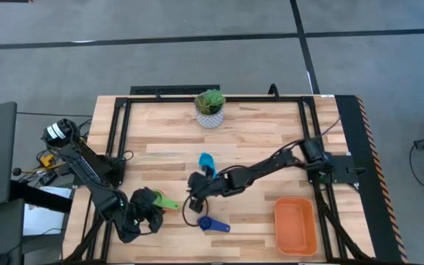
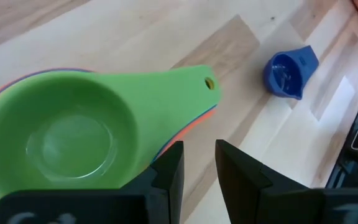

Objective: Nest measuring cups in basket
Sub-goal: Stack the blue measuring cup on top of the green measuring cup

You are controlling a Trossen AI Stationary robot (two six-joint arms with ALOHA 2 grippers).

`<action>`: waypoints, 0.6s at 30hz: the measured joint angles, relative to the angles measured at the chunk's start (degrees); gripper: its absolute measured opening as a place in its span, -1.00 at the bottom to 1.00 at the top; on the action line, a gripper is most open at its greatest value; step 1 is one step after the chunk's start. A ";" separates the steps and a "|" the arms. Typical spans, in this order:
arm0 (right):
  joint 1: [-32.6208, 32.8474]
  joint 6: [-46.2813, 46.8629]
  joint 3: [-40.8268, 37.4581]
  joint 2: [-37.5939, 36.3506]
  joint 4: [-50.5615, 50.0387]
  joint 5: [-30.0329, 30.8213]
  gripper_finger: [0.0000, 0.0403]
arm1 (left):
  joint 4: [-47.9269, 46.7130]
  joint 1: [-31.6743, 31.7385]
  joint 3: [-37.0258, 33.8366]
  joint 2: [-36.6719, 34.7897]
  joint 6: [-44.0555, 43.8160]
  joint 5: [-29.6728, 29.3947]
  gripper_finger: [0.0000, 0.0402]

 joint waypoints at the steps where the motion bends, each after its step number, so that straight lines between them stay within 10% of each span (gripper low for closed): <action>1: -0.05 -0.17 -0.03 -1.13 -2.81 1.38 -0.47 | -0.45 0.00 0.46 0.00 0.67 0.00 -0.60; 18: -1.20 3.58 -5.25 -9.02 -26.75 13.37 -0.44 | -8.61 3.86 6.41 -0.07 14.07 -4.57 -0.60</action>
